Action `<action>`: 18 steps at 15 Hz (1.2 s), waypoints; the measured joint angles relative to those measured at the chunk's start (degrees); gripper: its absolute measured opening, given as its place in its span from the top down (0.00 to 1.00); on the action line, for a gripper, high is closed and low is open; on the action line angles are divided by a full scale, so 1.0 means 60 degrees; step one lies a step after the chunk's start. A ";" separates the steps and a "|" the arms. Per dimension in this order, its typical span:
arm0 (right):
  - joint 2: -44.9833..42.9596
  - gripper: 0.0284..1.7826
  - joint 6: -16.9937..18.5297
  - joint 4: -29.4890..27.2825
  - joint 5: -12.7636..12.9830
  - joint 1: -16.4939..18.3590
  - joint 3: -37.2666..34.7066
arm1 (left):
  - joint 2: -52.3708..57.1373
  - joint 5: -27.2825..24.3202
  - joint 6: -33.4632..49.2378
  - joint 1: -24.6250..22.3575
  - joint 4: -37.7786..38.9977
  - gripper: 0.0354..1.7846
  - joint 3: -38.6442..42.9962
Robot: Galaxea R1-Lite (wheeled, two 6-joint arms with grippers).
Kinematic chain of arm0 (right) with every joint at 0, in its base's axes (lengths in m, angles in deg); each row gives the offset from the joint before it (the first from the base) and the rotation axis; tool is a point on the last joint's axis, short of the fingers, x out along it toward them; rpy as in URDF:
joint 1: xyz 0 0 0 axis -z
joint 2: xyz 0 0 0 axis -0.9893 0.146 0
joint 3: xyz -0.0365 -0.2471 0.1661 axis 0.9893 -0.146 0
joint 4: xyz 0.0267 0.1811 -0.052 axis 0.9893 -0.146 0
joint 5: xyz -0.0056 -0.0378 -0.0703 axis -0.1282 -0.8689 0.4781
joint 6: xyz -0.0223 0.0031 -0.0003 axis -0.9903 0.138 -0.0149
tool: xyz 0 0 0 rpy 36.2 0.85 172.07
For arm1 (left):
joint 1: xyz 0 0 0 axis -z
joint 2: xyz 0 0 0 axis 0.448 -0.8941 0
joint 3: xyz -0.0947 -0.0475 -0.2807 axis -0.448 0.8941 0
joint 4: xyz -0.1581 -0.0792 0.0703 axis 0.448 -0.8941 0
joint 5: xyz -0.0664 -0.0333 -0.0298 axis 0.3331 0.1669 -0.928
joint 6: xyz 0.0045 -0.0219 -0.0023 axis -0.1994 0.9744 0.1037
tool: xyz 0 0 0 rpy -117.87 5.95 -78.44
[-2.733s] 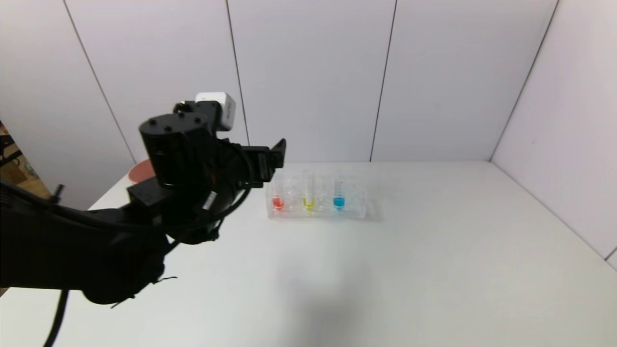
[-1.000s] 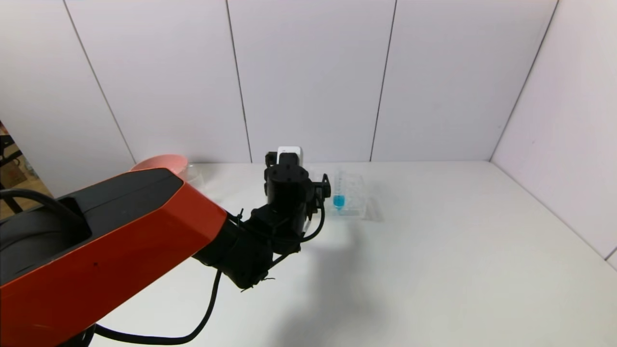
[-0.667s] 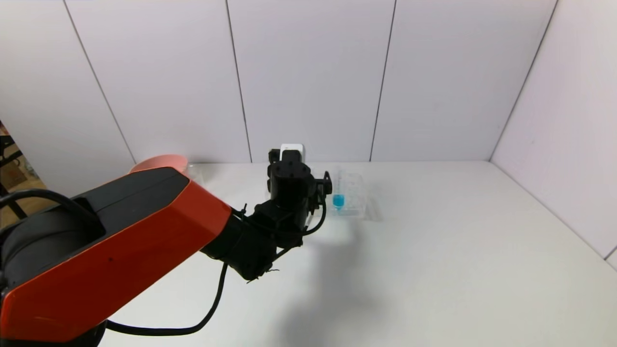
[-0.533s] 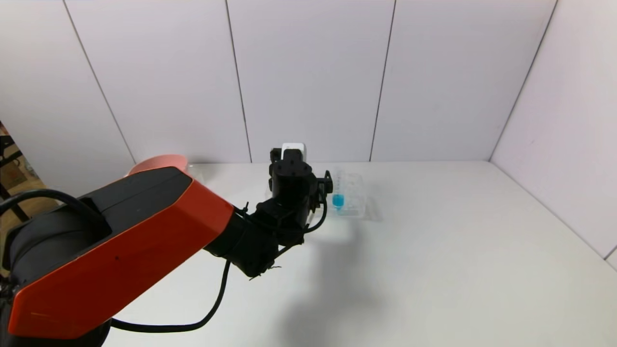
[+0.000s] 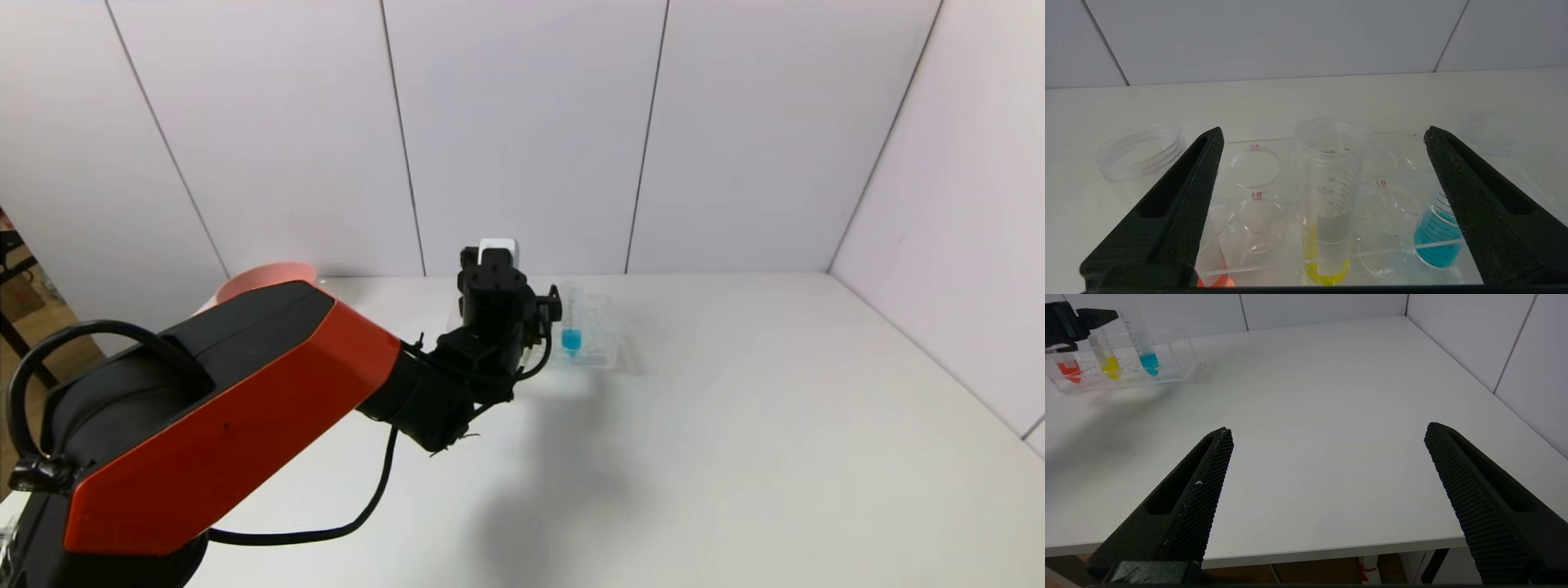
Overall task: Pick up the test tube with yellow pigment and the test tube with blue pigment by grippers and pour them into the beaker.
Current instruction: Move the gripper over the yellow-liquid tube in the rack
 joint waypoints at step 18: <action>0.0000 0.04 0.0000 0.0000 0.0008 0.0006 0.0000 | -0.1057 0.0033 0.0049 -0.0349 -0.0725 0.70 -0.1225</action>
